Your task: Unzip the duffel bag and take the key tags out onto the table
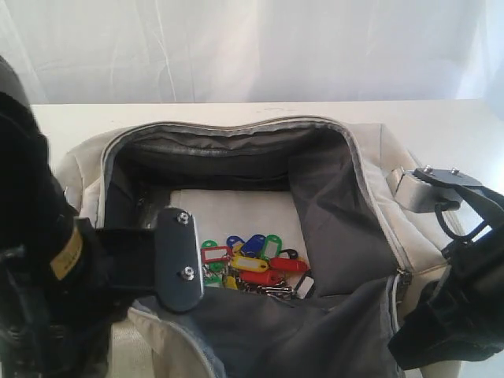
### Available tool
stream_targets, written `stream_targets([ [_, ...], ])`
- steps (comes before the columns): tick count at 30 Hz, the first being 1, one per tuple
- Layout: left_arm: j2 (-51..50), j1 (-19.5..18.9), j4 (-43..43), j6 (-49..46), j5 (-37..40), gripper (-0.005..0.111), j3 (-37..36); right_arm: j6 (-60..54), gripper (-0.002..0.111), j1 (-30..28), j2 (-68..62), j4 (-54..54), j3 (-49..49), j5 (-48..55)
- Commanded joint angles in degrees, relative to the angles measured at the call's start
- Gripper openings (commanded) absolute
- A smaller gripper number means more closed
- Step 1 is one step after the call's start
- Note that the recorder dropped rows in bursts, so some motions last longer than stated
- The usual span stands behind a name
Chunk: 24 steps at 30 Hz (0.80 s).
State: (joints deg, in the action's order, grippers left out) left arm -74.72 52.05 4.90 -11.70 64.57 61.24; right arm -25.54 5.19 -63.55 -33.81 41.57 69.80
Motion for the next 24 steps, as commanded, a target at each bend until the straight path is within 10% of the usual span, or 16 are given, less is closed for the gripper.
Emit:
stream_targets([
  [1, 7.05, 0.34, 13.05, 7.36, 0.26, 0.0, 4.96, 0.22, 0.0, 0.11, -0.06, 0.2, -0.39, 0.16],
  [7, 8.43, 0.34, 8.54, 8.99, -20.95, 0.0, 7.49, 0.22, 0.0, 0.11, -0.06, 0.2, -0.39, 0.16],
  [24, -2.72, 0.34, -5.38, 5.43, -10.94, 0.0, -7.62, 0.22, 0.0, 0.11, -0.06, 0.2, -0.39, 0.16],
])
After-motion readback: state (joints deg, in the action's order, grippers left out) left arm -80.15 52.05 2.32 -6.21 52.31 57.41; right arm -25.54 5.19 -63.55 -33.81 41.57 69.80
